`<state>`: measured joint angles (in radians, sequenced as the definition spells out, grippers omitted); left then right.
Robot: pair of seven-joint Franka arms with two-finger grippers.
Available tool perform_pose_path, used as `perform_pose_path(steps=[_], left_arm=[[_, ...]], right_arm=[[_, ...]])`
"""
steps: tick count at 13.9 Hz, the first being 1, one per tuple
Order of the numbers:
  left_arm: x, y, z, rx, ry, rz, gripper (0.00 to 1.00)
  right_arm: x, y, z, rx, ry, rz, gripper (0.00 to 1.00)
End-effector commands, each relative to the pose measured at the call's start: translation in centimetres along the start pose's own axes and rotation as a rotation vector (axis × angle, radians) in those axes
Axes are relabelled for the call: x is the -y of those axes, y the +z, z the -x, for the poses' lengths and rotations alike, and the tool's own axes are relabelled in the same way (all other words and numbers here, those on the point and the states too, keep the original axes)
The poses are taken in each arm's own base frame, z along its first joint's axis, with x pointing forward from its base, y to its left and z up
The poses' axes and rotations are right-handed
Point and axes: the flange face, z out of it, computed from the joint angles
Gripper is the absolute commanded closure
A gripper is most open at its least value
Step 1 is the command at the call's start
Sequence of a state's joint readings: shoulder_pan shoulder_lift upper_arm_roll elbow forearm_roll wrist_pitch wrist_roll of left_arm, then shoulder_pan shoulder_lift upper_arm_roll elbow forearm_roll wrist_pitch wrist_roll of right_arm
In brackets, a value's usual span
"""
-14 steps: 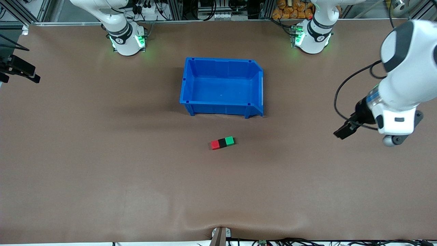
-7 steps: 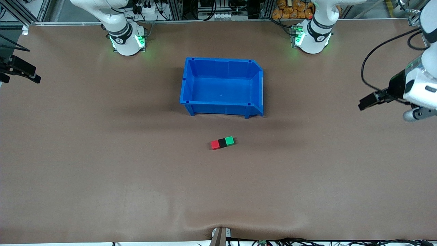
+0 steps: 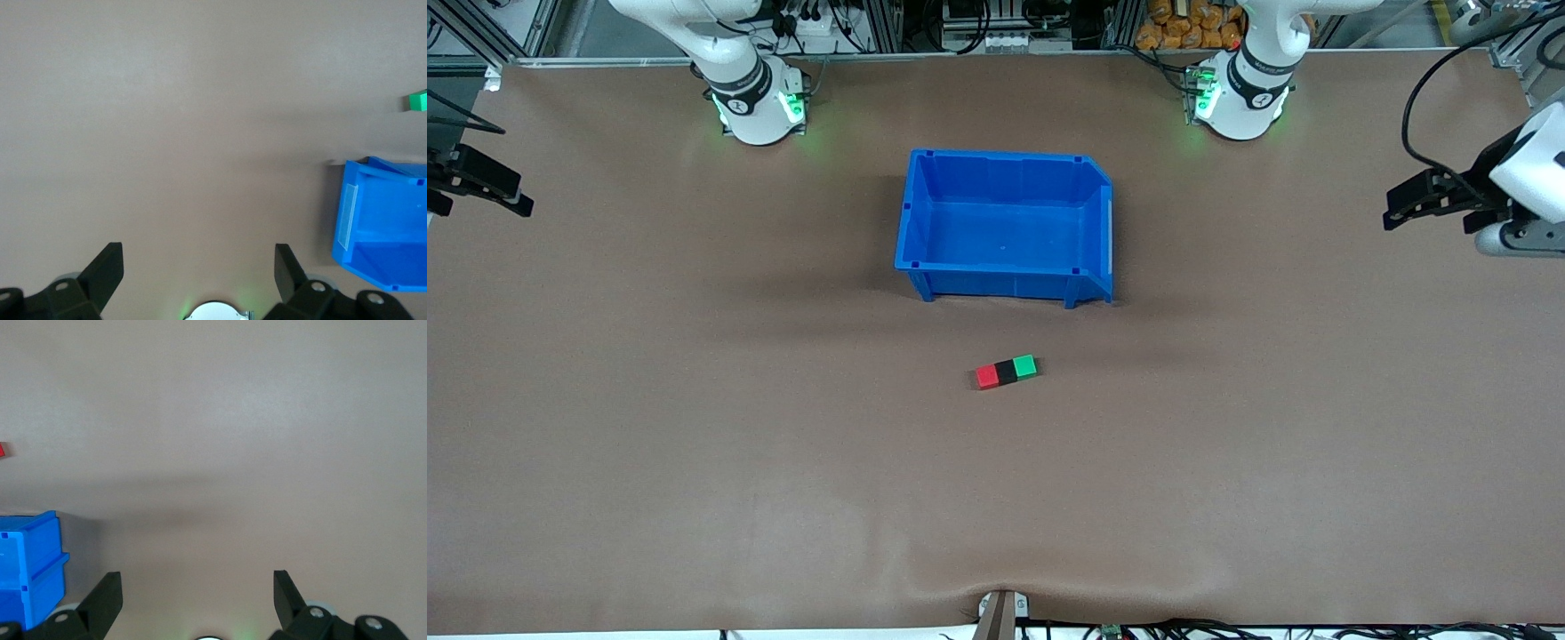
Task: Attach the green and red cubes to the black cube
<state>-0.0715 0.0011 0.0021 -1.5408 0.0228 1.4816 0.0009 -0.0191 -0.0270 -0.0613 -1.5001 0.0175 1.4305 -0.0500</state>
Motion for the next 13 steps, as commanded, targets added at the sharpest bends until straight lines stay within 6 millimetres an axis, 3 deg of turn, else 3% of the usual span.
perform_pose_path(steps=[1, 13], left_arm=[[0.15, -2.31, 0.91, 0.009, 0.019, 0.009, 0.0], [0.99, -2.7, 1.01, 0.008, 0.008, 0.003, 0.0]], right_arm=[[-0.2, -0.41, -0.02, 0.003, 0.001, 0.015, 0.0], [-0.28, -0.33, -0.12, 0.004, 0.004, 0.015, 0.0]])
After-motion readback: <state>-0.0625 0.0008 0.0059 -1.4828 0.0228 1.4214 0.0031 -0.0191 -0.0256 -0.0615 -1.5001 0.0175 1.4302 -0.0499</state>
